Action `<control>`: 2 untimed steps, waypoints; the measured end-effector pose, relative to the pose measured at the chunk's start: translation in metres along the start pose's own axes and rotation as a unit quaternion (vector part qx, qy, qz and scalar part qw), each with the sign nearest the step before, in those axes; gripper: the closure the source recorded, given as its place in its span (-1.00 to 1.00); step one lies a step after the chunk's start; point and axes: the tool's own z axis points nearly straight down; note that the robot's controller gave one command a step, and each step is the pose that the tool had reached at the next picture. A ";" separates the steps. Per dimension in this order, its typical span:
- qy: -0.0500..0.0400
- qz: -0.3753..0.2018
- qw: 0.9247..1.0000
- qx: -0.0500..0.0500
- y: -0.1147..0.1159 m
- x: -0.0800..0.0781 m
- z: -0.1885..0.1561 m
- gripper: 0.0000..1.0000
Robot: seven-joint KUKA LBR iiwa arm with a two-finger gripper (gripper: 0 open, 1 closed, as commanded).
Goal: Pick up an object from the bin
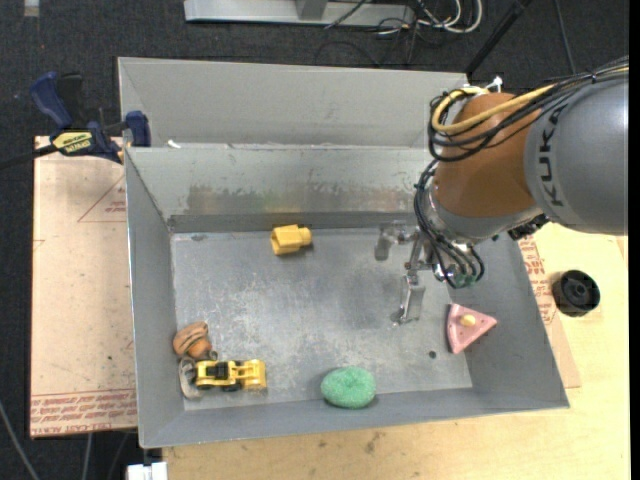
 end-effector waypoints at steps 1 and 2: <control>-0.001 0.003 1.000 -0.001 -0.032 -0.021 0.004 -1.00; 0.001 0.015 1.000 0.000 -0.036 0.064 0.010 1.00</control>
Offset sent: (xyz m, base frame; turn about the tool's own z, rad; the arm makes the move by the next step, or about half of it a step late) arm -0.0644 -0.0361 -0.0094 0.0305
